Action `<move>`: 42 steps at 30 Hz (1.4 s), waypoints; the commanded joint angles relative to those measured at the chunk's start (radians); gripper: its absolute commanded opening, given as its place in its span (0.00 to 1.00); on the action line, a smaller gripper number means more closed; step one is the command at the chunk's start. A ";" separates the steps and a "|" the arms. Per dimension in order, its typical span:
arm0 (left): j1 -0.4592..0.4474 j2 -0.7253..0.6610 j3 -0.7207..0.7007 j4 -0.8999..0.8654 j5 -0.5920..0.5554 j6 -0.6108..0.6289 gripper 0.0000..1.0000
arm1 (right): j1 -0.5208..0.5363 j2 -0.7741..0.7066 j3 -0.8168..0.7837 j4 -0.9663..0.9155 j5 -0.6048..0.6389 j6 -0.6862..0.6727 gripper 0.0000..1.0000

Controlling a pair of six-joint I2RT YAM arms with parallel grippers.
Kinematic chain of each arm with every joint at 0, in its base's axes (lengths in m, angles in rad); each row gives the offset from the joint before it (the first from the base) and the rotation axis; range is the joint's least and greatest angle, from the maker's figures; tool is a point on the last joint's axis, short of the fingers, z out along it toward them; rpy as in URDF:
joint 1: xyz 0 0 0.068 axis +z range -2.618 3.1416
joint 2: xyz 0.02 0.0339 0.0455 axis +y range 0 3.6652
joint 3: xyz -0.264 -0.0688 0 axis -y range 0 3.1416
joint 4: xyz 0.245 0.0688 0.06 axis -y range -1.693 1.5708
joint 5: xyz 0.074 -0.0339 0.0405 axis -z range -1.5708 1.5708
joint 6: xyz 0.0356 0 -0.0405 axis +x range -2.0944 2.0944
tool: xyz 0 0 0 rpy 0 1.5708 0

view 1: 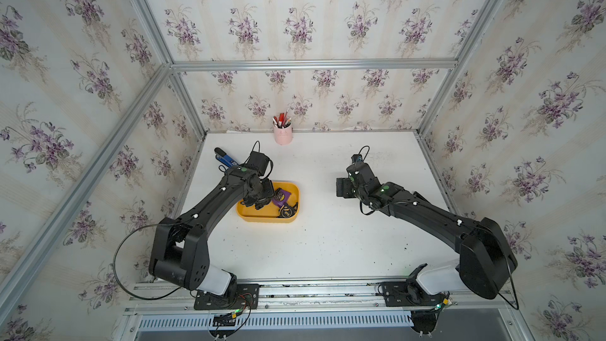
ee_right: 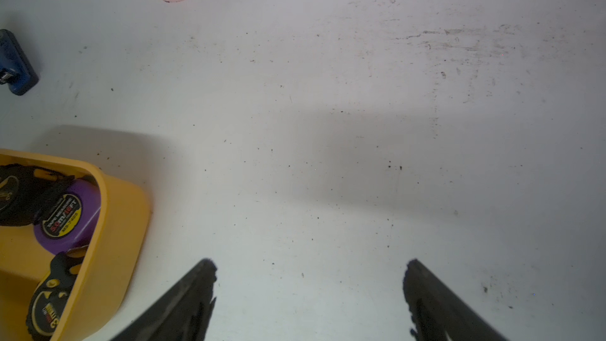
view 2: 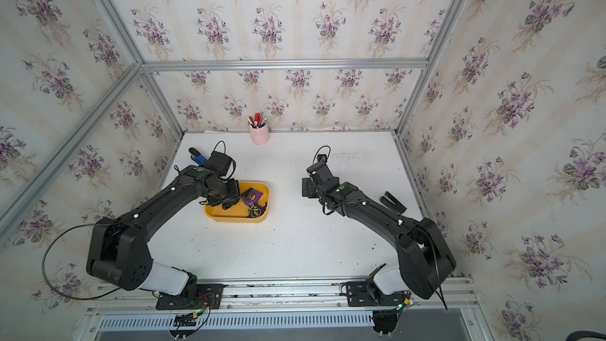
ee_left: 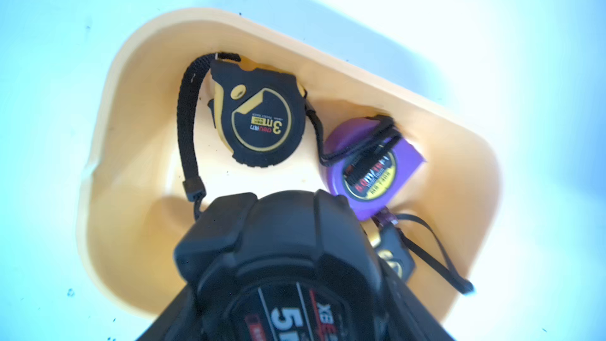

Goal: Take the tape measure out of the storage box
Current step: Pick up the tape measure from the storage box, then place the tape measure at the center of the board.

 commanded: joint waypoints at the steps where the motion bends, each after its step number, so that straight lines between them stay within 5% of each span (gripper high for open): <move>1: 0.000 -0.049 0.031 -0.065 0.034 -0.030 0.10 | 0.000 -0.038 0.002 0.026 -0.074 -0.001 0.92; 16: -0.063 -0.164 0.198 0.085 0.172 -0.318 0.01 | 0.003 -0.220 -0.130 0.489 -0.569 0.241 0.90; 26: -0.093 -0.126 0.206 0.243 0.189 -0.469 0.00 | 0.037 -0.107 -0.094 0.642 -0.612 0.325 0.80; 42: -0.153 -0.069 0.268 0.250 0.227 -0.562 0.00 | 0.112 0.033 -0.008 0.781 -0.563 0.279 0.75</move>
